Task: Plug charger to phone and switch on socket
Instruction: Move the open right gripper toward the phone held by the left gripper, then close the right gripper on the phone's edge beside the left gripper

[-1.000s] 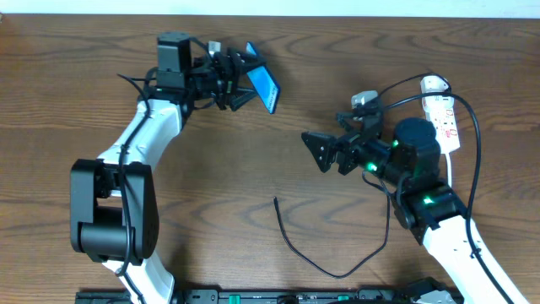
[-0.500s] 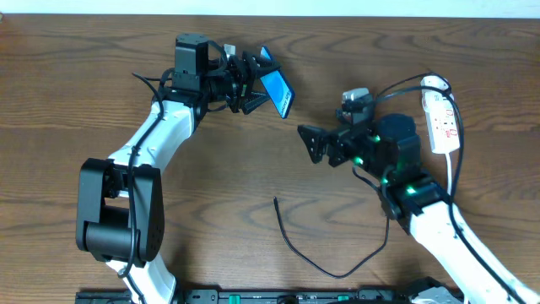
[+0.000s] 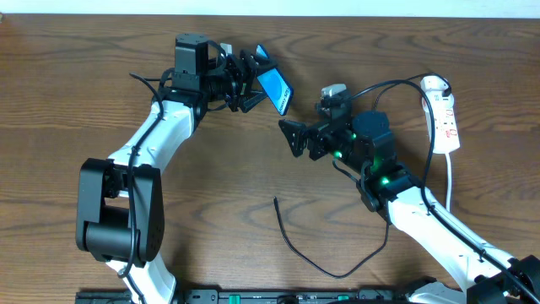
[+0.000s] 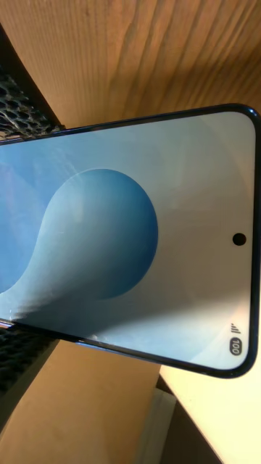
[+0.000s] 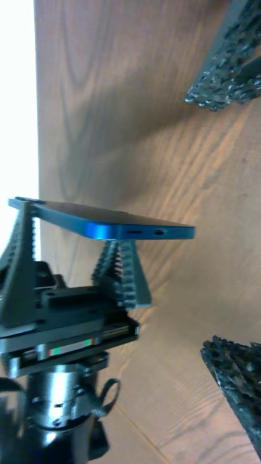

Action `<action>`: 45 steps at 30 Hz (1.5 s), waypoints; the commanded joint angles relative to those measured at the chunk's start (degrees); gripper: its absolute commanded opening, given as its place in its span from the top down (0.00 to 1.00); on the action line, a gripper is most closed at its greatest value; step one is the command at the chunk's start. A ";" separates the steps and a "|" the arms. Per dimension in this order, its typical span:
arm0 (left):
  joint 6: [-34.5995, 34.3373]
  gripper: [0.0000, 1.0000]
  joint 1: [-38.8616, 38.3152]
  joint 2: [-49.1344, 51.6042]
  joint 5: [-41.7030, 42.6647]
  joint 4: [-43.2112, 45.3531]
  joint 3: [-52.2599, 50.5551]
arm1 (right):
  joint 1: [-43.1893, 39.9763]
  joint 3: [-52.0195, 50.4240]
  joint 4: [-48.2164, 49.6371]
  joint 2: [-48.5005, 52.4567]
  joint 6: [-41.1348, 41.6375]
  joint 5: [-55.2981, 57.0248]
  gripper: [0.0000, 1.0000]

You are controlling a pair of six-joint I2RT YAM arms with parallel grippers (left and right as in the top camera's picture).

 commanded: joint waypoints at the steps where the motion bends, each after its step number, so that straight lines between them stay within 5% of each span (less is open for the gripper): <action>1: -0.15 0.93 -0.02 -2.16 -0.11 0.74 2.03 | 0.33 0.92 2.21 0.07 0.20 1.57 0.01; 28: -1.16 0.93 -0.07 -2.16 -0.07 0.74 2.03 | 1.01 8.22 7.78 11.63 1.88 0.61 0.01; 45: -1.20 0.93 -0.35 -2.19 0.15 0.74 2.03 | 1.03 8.55 7.87 12.74 1.88 0.07 0.14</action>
